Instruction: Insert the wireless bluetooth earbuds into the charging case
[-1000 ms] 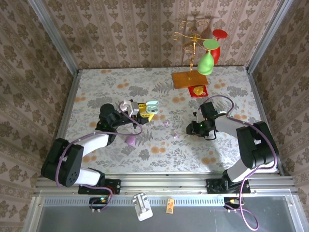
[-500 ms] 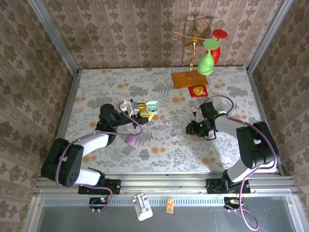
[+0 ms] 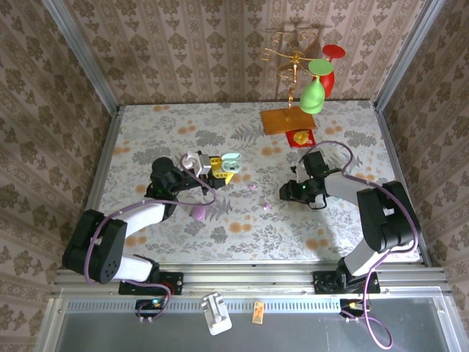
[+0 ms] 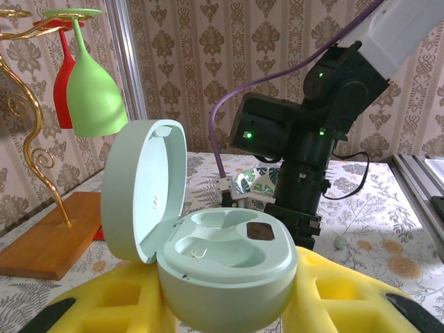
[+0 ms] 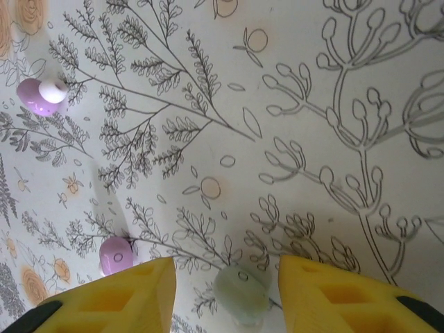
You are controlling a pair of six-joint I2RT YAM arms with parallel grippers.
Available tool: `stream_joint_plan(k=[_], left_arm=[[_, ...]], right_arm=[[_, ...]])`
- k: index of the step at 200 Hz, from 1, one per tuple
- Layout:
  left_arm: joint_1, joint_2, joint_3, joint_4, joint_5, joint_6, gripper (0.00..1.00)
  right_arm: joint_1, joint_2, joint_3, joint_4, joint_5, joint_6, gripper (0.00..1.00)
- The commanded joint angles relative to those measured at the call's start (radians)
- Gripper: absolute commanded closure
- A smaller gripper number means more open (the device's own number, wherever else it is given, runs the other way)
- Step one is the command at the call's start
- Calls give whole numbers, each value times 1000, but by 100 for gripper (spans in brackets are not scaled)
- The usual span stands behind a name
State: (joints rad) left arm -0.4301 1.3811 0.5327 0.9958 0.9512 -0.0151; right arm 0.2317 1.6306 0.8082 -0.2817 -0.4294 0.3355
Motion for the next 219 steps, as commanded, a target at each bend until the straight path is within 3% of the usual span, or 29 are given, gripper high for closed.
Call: stream_joint_plan(k=[1, 140, 219], left_arm=[[5, -7, 18, 43, 27, -11, 72], [5, 6, 15, 78, 34, -33, 72], [3, 3, 15, 79, 32, -36, 72]], right_arm=[[-3, 32, 18, 8, -27, -22, 55], [-3, -29, -99, 50, -147, -20, 63], [-3, -13, -104, 61, -125, 6, 78]])
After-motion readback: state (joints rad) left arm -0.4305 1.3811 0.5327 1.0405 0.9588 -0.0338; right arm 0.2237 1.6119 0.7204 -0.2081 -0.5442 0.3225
